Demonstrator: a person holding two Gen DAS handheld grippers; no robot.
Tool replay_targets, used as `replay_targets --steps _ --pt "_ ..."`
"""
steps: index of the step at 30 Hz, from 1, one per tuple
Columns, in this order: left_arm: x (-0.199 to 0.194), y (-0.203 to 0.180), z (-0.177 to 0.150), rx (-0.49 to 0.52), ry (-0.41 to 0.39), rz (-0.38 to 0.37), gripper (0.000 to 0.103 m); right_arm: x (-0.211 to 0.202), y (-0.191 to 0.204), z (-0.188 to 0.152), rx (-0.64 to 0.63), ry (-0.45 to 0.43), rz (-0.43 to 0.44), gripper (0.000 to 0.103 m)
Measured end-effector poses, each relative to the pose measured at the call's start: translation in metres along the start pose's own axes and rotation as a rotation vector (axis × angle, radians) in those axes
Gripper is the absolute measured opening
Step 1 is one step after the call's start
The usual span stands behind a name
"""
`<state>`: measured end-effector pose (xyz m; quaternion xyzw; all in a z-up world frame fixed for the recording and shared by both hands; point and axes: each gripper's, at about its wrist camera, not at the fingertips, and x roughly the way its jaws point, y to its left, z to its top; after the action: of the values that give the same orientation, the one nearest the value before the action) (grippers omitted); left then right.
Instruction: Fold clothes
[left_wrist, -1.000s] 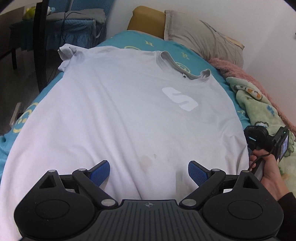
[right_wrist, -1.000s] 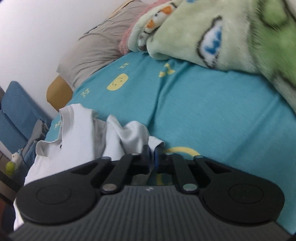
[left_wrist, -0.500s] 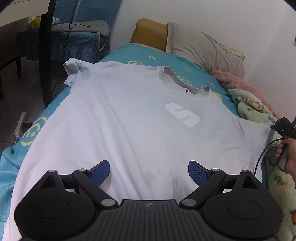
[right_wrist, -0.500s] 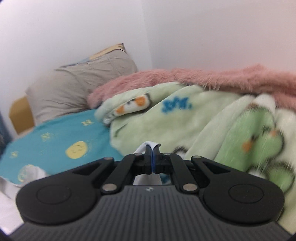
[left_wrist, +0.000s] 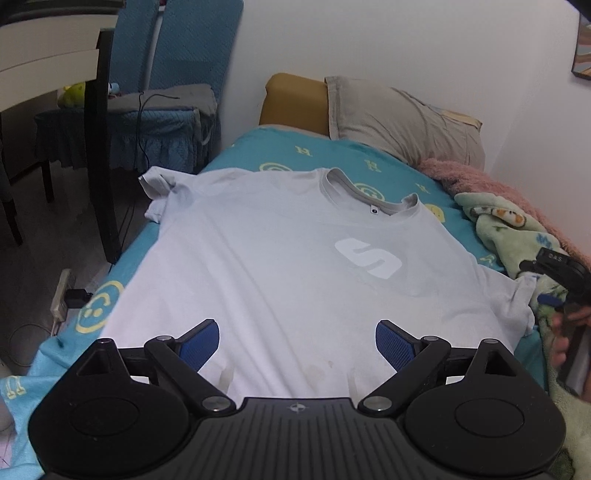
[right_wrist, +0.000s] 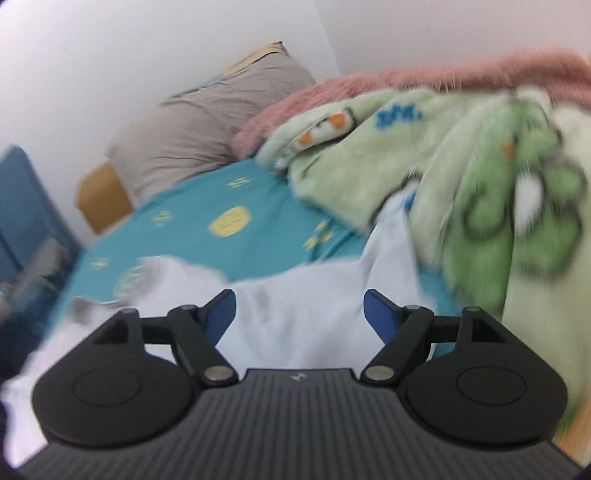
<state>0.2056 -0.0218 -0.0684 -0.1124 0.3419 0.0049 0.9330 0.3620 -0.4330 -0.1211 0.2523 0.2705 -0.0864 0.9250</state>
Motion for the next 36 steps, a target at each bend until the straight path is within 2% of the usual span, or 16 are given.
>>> replay_targets --steps 4,9,10,11,12,14,19,22,25,26,27,28,31,36 --pt "-0.014 0.007 0.000 -0.025 -0.004 -0.015 0.094 -0.033 -0.019 -0.034 0.189 0.024 0.104 0.078" --pt "-0.015 0.012 -0.002 -0.080 0.033 -0.061 0.094 -0.041 -0.054 -0.067 0.441 0.046 0.149 0.079" --pt "-0.013 0.012 -0.002 -0.083 0.038 -0.062 0.094 -0.036 -0.059 -0.072 0.486 0.061 0.147 0.077" --pt "-0.011 0.012 -0.001 -0.084 0.041 -0.061 0.094 -0.030 -0.062 -0.076 0.525 0.080 0.143 0.070" --pt "-0.009 0.012 -0.001 -0.087 0.046 -0.060 0.094 -0.024 -0.066 -0.081 0.564 0.099 0.139 0.069" --pt "-0.003 0.015 0.000 -0.101 0.060 -0.059 0.094 -0.015 -0.064 -0.084 0.565 0.104 0.116 0.068" --pt "0.012 0.023 -0.001 -0.152 0.105 -0.070 0.094 0.003 -0.065 -0.080 0.529 0.028 0.037 0.067" --pt "0.019 0.023 -0.001 -0.152 0.118 -0.075 0.094 0.021 -0.074 -0.073 0.507 -0.019 0.048 0.064" --pt "0.024 0.022 -0.003 -0.159 0.131 -0.080 0.094 0.035 -0.069 -0.063 0.434 -0.051 0.053 0.063" --pt "0.026 0.021 -0.004 -0.163 0.137 -0.083 0.094 0.039 -0.068 -0.060 0.405 -0.049 0.050 0.046" --pt "0.028 0.021 -0.005 -0.168 0.143 -0.086 0.094 0.042 -0.068 -0.058 0.387 -0.047 0.030 0.017" --pt "0.031 0.020 -0.005 -0.172 0.150 -0.087 0.094 0.044 -0.071 -0.059 0.397 -0.047 0.015 0.010" --pt "0.035 0.017 -0.006 -0.166 0.157 -0.081 0.094 0.041 -0.084 -0.063 0.459 -0.057 0.014 0.010" --pt "0.030 0.012 -0.006 -0.118 0.123 -0.054 0.094 0.018 -0.081 -0.059 0.474 -0.073 0.007 0.009"
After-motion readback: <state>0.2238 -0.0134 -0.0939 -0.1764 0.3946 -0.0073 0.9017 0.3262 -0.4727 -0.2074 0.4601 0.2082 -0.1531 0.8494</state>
